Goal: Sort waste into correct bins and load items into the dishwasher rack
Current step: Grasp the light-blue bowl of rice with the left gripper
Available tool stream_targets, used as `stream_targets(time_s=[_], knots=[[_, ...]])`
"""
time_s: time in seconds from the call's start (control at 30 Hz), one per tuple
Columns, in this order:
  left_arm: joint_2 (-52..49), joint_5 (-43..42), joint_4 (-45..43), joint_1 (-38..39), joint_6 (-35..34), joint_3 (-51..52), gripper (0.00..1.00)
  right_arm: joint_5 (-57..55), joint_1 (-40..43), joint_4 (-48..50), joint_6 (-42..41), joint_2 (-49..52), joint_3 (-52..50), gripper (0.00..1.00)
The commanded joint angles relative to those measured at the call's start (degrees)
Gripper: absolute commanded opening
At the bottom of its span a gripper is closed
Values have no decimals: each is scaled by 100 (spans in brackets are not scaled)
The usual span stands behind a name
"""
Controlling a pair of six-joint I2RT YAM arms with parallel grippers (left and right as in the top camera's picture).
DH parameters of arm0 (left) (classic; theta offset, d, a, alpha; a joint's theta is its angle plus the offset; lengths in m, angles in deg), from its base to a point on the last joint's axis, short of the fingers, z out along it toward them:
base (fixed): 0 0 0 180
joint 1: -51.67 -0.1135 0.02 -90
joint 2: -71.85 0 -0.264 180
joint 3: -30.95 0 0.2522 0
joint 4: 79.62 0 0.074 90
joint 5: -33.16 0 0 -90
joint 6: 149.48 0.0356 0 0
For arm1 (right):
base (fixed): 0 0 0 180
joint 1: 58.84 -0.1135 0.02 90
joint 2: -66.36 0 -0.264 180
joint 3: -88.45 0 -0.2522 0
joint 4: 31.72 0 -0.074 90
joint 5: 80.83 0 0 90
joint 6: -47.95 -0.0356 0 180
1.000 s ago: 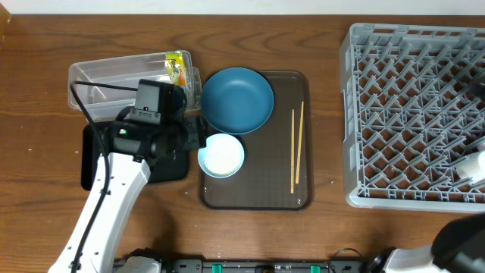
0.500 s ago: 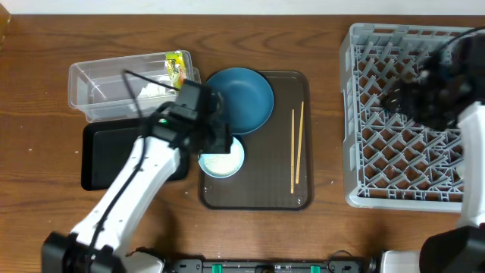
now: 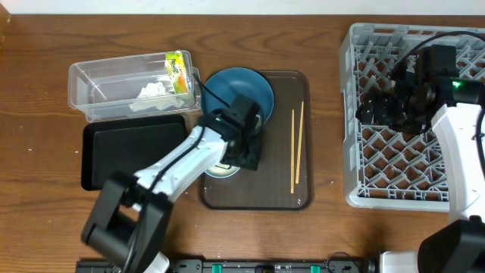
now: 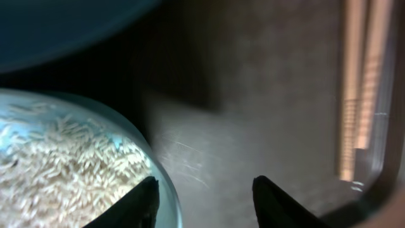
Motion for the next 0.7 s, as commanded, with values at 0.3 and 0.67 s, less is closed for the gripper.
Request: stream_targets(time_s=[0.3,0.67], knots=[[-251,428,66,39,-57,-39,6,-35,-9,0,79,13,-11,88],[785,431,802,33,-111,-42,6,-166,-4,-7,79,11,-11,88]])
